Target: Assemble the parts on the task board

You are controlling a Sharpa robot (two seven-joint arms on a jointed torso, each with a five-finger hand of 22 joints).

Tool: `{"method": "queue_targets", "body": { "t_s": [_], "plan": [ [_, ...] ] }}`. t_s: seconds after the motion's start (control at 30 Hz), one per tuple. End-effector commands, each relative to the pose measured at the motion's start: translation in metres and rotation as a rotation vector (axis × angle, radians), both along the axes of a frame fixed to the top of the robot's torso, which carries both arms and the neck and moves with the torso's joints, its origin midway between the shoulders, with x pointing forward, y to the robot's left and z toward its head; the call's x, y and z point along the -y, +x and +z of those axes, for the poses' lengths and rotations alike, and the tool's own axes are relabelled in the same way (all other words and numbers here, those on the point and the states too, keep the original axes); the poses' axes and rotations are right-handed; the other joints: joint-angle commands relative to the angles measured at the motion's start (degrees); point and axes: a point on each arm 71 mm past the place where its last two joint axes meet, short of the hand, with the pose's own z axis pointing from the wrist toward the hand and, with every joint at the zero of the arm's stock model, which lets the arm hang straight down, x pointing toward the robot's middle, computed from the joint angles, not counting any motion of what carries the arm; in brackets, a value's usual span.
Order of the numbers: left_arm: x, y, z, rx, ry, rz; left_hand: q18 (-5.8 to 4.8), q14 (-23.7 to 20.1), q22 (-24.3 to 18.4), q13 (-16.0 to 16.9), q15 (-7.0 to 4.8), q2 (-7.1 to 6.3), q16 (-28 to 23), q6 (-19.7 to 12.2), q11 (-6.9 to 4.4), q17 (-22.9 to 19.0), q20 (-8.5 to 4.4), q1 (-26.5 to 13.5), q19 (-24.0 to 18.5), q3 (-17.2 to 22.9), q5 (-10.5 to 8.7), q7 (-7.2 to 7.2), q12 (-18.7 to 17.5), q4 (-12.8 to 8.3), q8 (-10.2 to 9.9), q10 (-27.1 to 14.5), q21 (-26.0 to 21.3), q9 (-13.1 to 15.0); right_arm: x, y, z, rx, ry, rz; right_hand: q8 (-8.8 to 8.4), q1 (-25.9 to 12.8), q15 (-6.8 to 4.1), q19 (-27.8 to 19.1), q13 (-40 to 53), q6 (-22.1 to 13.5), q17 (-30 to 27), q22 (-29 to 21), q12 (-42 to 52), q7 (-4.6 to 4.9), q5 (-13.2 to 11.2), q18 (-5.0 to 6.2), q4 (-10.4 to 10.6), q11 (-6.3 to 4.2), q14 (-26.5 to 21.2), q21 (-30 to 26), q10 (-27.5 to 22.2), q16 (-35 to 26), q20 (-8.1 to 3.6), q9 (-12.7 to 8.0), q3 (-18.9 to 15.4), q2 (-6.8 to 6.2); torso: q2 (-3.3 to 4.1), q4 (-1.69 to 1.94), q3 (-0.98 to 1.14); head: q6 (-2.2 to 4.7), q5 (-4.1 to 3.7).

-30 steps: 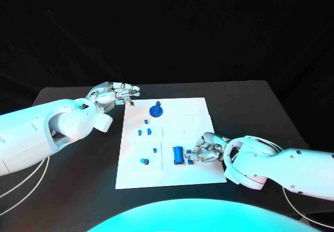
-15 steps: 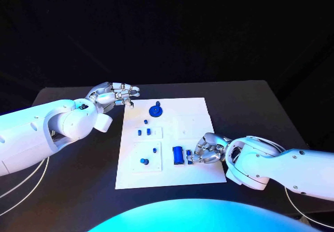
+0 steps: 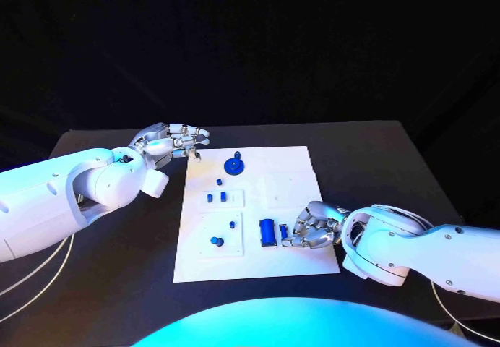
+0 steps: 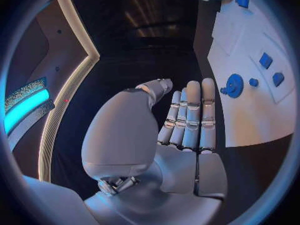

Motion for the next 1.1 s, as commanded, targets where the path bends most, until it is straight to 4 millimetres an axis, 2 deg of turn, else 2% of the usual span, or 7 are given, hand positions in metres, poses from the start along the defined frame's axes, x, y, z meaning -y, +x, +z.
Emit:
{"method": "queue_targets", "body": {
  "t_s": [0.03, 0.23, 0.43, 0.6, 0.83, 1.1],
  "plan": [
    [0.0017, -0.0005, 0.0006, -0.003, -0.010, -0.015, 0.86, -0.1, -0.1, -0.1, 0.36, 0.49, 0.0, -0.4, 0.16, -0.1, 0.19, -0.1, 0.3, 0.1, 0.18, 1.53, 0.3, 0.3, 0.3, -0.4, -0.3, 0.0, -0.0014, -0.0018, -0.0001, -0.004, 0.002, 0.033, -0.21, -0.1, -0.46, 5.7, 9.6, 0.5, 9.5, 14.8, 0.1, -0.07, -0.4, -1.05, 0.1, -0.30, 4.9, 0.0, 2.4, 0.2, -0.39, 0.0, -0.3, 0.22, 0.02, -0.03, 0.00, 0.01, 0.01],
    [0.0016, -0.0006, 0.0004, -0.004, -0.009, -0.015, 0.86, -0.1, -0.1, -0.1, 0.36, 0.49, 0.0, -0.4, 0.16, -0.1, 0.19, -0.1, 0.3, 0.1, 0.18, 1.53, 0.3, 0.3, 0.3, -0.4, -0.3, 0.0, 0.0007, -0.0012, -0.0007, -0.007, -0.002, 0.030, -0.21, -0.1, -0.46, 5.7, 9.6, 0.5, 9.5, 14.8, 0.1, -0.07, -0.4, -1.05, 0.1, -0.30, 4.9, 0.0, 2.4, 0.2, -0.39, 0.0, -0.3, 0.22, 0.04, -0.01, 0.00, 0.01, 0.00],
    [0.0019, -0.0006, 0.0003, -0.004, -0.008, -0.016, 0.86, -0.1, -0.1, -0.1, 0.36, 0.49, 0.0, -0.4, 0.16, -0.1, 0.19, -0.1, 0.3, 0.1, 0.18, 1.53, 0.3, 0.3, 0.3, -0.4, -0.3, 0.0, 0.0020, 0.0014, -0.0023, -0.004, -0.007, 0.024, -0.27, 0.3, -0.47, 5.7, 9.6, 0.5, 9.6, 14.8, 0.1, -0.12, -0.1, -1.05, 0.3, -0.34, 4.9, 0.0, 2.4, 0.3, -0.39, -0.1, -0.2, 0.76, -0.01, -0.01, -0.04, 0.01, -0.01],
    [0.0022, -0.0007, 0.0002, -0.004, -0.008, -0.018, 0.86, -0.1, -0.1, -0.1, 0.36, 0.49, 0.0, -0.4, 0.16, -0.1, 0.19, -0.1, 0.3, 0.1, 0.18, 1.53, 0.3, 0.3, 0.3, -0.4, -0.3, 0.0, 0.0027, 0.0040, -0.0040, -0.004, -0.010, 0.018, -0.29, 0.4, -0.48, 5.7, 9.6, 0.6, 9.6, 14.8, 0.2, -0.12, 0.0, -1.06, 0.4, -0.35, 4.9, 0.1, 2.4, 0.3, -0.39, -0.1, -0.2, 1.08, -0.03, 0.12, -0.03, 0.01, -0.03],
    [0.0024, -0.0007, 0.0002, -0.004, -0.007, -0.019, 0.87, -0.1, -0.1, -0.1, 0.34, 0.54, 0.0, -0.5, 0.15, -0.1, 0.18, 0.0, 0.3, 0.1, 0.17, 1.52, 0.4, 0.3, 0.4, -0.4, -0.4, 0.0, 0.0012, 0.0066, -0.0070, -0.014, -0.017, 0.024, -0.33, 0.8, -0.49, 5.7, 9.6, 0.5, 9.7, 14.8, 0.2, -0.15, 0.1, -1.08, 0.4, -0.37, 4.9, 0.1, 2.4, 0.3, -0.40, -0.1, -0.1, 1.23, 0.00, 0.01, -0.06, 0.01, 0.06],
    [0.0030, -0.0006, 0.0001, -0.004, -0.007, -0.020, 0.87, -0.1, -0.1, -0.1, 0.34, 0.54, 0.0, -0.5, 0.15, -0.1, 0.18, 0.0, 0.3, 0.1, 0.17, 1.52, 0.4, 0.3, 0.4, -0.4, -0.4, 0.0, 0.0012, 0.0080, -0.0081, -0.010, -0.025, 0.031, -0.53, 4.0, -0.57, 5.7, 9.6, 0.5, 9.6, 14.8, 0.1, -0.24, -1.8, -1.06, -1.1, -0.45, 4.9, 0.0, 2.4, 0.3, -0.46, -0.2, 0.1, 0.81, -0.06, -0.02, -0.06, 0.01, 0.08]
  ]
}}
